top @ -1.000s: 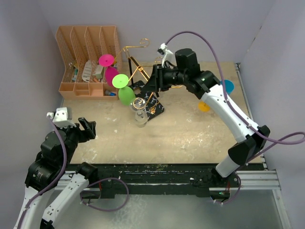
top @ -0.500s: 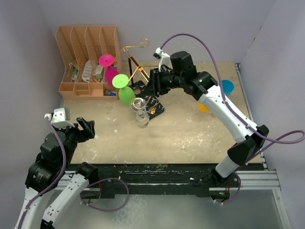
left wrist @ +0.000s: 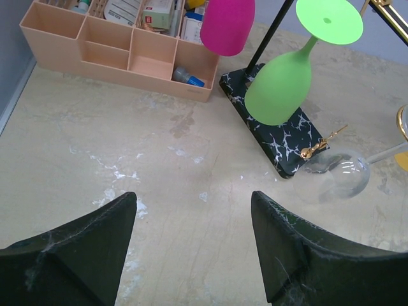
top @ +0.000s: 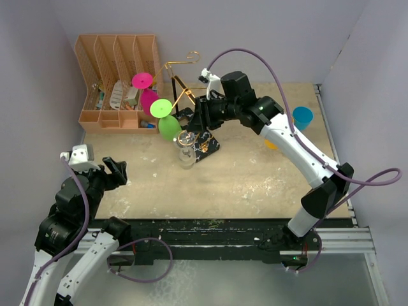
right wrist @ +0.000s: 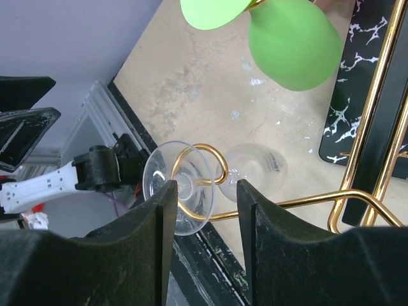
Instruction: Take the wine glass off the wine glass rack
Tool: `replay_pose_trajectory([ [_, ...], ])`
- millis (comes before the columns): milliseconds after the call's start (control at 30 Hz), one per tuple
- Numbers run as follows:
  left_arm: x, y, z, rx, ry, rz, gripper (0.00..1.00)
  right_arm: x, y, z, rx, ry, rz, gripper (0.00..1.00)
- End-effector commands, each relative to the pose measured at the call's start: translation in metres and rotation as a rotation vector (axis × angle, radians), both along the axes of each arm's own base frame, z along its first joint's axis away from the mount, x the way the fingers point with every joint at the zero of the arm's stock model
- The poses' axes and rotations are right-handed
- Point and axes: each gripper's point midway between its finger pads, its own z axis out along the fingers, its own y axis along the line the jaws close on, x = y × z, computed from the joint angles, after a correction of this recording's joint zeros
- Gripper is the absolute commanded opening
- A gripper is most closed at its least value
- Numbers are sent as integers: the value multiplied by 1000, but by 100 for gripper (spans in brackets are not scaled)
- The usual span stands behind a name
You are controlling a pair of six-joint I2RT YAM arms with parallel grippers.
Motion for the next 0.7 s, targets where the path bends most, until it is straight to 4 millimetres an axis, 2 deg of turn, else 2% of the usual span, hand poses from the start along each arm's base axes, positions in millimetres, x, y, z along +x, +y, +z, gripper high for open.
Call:
replay_pose_trajectory([
  [0,4,0,9,-27,-37,15,75,-1,3,3,-2,-39,22,46],
  [267,3,0,10,-30,-41,17,75,-11,13,-3,-10,-24,66,44],
  [467,3,1,9,-30,-41,17,75,-16,13,-7,-21,-17,77,43],
  [667,2,1,9,-31,-42,19,75,-23,14,-6,-12,-10,95,36],
])
